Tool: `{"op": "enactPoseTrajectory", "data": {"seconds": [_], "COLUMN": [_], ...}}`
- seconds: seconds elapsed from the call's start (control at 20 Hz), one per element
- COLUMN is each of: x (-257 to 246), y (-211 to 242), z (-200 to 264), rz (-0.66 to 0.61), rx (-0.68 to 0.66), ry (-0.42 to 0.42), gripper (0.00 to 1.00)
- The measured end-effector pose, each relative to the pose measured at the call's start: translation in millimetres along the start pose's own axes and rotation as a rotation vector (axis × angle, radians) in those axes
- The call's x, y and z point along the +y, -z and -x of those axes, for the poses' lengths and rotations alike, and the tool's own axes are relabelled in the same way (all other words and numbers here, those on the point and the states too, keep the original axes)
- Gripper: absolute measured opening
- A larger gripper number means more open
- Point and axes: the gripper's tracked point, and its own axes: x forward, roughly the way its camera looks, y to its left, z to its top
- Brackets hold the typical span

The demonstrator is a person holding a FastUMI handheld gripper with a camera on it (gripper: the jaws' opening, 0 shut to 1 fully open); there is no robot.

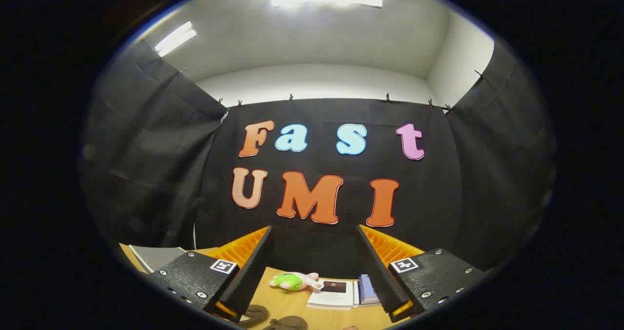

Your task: Open the storage box then place both shoes into the box .Put the left shoe in first, then the right shoe, with the right side of both shoes facing outward in a uniform manner.

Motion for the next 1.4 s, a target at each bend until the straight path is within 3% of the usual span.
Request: {"op": "enactPoseTrajectory", "data": {"seconds": [0.15,0.9,1.15,1.4], "x": [8.5,25.9,61.5,113.7], "y": [4.8,15.0,34.5,80.9], "z": [-0.9,-3.0,-11.5,-17.4], "rz": [-0.033,-0.037,-0.084,-0.182], "rx": [0.023,0.050,0.094,0.259], "ry": [-0.037,-0.066,-0.142,-0.249], "gripper": [0.98,0.99,0.99,0.99]}}
